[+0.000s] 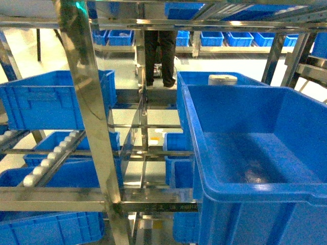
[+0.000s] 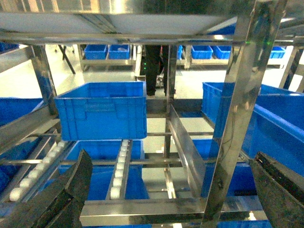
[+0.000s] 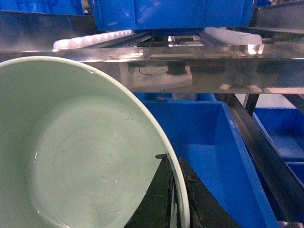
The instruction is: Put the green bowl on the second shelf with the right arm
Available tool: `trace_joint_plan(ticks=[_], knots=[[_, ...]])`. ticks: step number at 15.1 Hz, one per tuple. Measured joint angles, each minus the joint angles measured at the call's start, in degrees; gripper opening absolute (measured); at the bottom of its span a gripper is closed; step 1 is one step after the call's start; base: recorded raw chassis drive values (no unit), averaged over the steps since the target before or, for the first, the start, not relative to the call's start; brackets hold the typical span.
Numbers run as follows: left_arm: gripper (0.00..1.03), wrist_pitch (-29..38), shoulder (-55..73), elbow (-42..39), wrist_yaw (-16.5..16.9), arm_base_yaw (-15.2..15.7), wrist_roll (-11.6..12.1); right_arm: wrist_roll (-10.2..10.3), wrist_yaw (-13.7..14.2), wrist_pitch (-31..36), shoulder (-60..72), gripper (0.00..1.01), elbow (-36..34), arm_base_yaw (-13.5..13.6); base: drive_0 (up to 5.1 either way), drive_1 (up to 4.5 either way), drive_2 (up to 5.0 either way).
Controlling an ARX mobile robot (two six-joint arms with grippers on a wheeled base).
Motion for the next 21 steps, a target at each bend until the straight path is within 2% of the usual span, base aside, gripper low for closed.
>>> trace_joint_plan(ticks=[6, 7, 9, 13, 18, 21], knots=[[0.98, -0.3, 0.0, 0.0, 0.1, 0.0, 0.0, 0.0, 0.0, 0.2, 0.0, 0.02, 0.0, 0.0, 0.0, 0.0, 0.0], [0.98, -0.3, 0.0, 0.0, 0.1, 0.0, 0.0, -1.4, 0.2, 3.5, 1.3, 0.02, -0.7, -0.4, 0.0, 0.0, 0.0], [0.98, -0.3, 0.0, 0.0, 0.1, 0.0, 0.0, -3.6, -1.4, 7.0, 7.8, 0.02, -3.7, -1.9, 0.0, 0.0, 0.0], [0.98, -0.3, 0.0, 0.0, 0.1, 0.0, 0.0, -5.9, -1.7, 14.1, 19.2, 0.02, -4.1, -2.6, 0.0, 0.0, 0.0], [0.98, -0.3, 0.0, 0.0, 0.1, 0.0, 0.0, -7.2, 0.2, 19.3, 29.2, 0.02, -3.6, 1.0, 0.0, 0.0, 0.0], [0.98, -0.3, 0.0, 0.0, 0.1, 0.0, 0.0, -7.2, 1.9, 22.2, 38.7, 0.02, -1.3, 2.8, 0.0, 0.0, 0.0]])
